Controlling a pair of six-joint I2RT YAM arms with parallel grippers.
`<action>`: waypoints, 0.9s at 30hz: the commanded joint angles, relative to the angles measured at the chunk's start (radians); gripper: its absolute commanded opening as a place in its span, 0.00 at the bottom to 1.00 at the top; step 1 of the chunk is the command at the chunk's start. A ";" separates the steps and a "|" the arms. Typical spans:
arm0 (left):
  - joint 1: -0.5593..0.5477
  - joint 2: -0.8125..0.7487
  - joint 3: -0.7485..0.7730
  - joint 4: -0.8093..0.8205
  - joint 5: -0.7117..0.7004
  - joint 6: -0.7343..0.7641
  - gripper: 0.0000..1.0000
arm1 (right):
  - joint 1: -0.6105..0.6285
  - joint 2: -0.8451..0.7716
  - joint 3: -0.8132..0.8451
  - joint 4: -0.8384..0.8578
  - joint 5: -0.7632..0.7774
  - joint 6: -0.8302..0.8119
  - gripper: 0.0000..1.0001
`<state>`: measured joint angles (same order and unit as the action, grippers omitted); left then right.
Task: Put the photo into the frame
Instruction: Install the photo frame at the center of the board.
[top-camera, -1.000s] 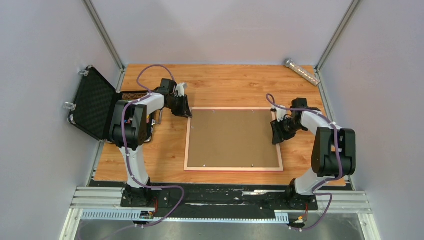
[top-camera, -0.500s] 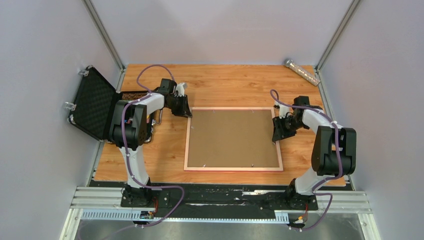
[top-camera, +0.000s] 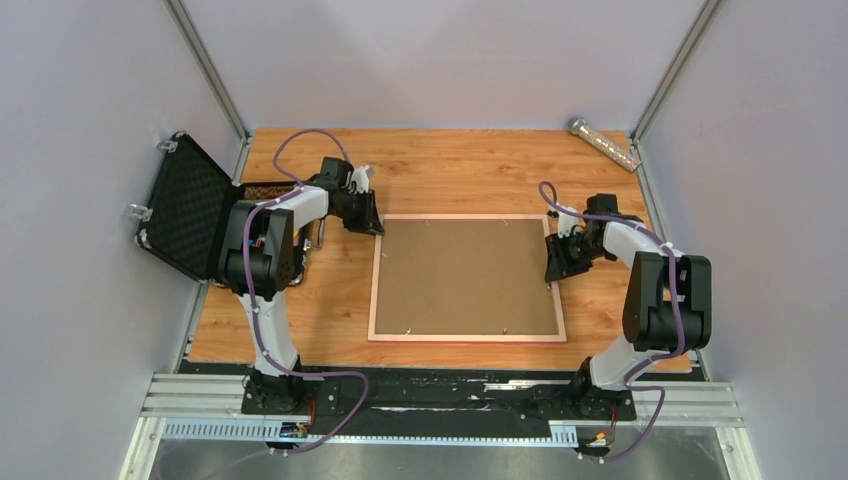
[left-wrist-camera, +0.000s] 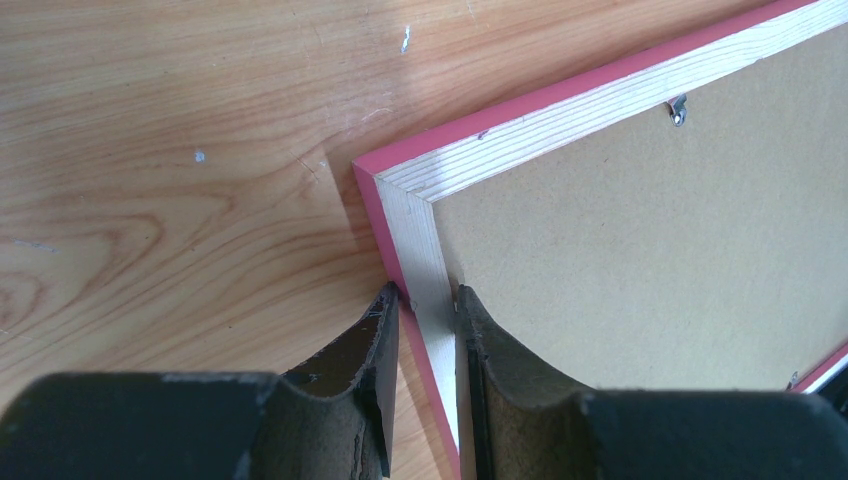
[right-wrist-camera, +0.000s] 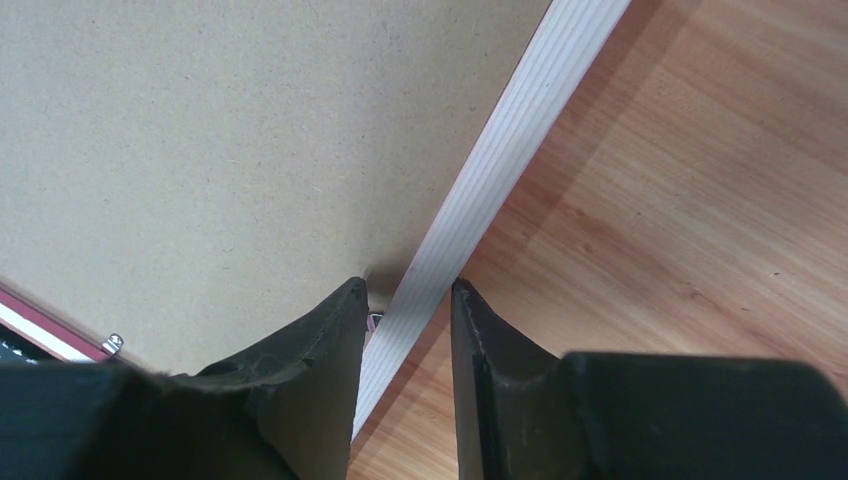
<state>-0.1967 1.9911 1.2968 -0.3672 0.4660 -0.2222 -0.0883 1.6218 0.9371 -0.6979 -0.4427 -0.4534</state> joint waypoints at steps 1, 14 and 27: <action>-0.006 0.031 -0.017 -0.023 -0.049 0.040 0.00 | 0.010 0.005 -0.007 0.053 -0.013 -0.002 0.34; -0.006 0.035 -0.012 -0.031 -0.049 0.042 0.00 | 0.009 0.017 -0.021 0.024 0.016 -0.146 0.34; -0.005 0.038 -0.009 -0.035 -0.051 0.044 0.00 | 0.009 0.035 0.009 -0.067 -0.067 -0.238 0.37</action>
<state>-0.1967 1.9911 1.2968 -0.3676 0.4656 -0.2218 -0.0868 1.6341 0.9417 -0.7116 -0.4660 -0.6197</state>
